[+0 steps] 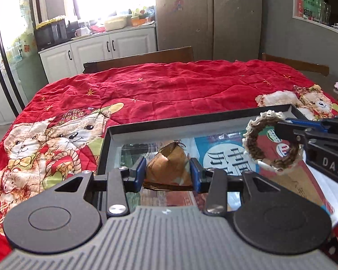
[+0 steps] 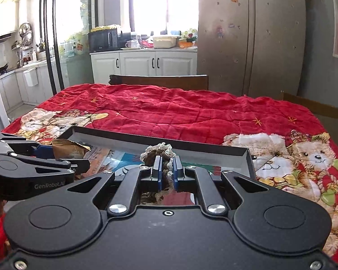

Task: Organize objects
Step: 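Grasp and lift the candy with left tool while right tool lifts the scrunchie, then lower candy into black box and open left tool while right tool releases scrunchie there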

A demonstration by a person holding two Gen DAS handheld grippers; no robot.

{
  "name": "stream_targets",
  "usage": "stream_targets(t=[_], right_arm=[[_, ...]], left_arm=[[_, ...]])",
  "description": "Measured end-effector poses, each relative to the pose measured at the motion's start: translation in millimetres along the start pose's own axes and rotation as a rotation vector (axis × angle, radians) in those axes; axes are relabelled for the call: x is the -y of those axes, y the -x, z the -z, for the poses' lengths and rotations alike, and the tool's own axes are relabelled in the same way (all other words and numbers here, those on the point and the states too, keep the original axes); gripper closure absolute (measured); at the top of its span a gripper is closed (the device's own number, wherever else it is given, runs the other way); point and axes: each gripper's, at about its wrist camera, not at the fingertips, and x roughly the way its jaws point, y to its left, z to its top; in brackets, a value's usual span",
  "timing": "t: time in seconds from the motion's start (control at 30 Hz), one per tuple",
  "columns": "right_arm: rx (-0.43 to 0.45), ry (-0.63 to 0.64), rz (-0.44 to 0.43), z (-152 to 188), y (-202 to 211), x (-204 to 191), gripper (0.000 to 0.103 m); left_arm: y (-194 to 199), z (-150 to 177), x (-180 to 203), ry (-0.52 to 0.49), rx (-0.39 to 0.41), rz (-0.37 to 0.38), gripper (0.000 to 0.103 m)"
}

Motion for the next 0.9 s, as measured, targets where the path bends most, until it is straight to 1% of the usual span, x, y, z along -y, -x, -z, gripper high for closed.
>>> stream_targets(t=[0.27, 0.43, 0.53, 0.77, 0.9], right_arm=[[-0.042, -0.003, 0.025, -3, -23, 1, 0.094], [-0.074, -0.02, 0.023, -4, -35, 2, 0.094], [-0.096, -0.024, 0.019, -3, -40, 3, 0.094], [-0.153, -0.032, 0.022, -4, -48, 3, 0.093], [-0.175, -0.04, 0.025, -3, -52, 4, 0.093]], left_arm=[[-18, -6, 0, 0.016, -0.032, -0.006, 0.058], [-29, -5, -1, 0.021, -0.057, -0.008, 0.058], [-30, -6, -3, 0.031, -0.067, 0.0, 0.058], [-37, -8, -4, 0.032, -0.101, -0.009, 0.057], [-38, -9, -3, 0.023, -0.104, -0.013, 0.057]])
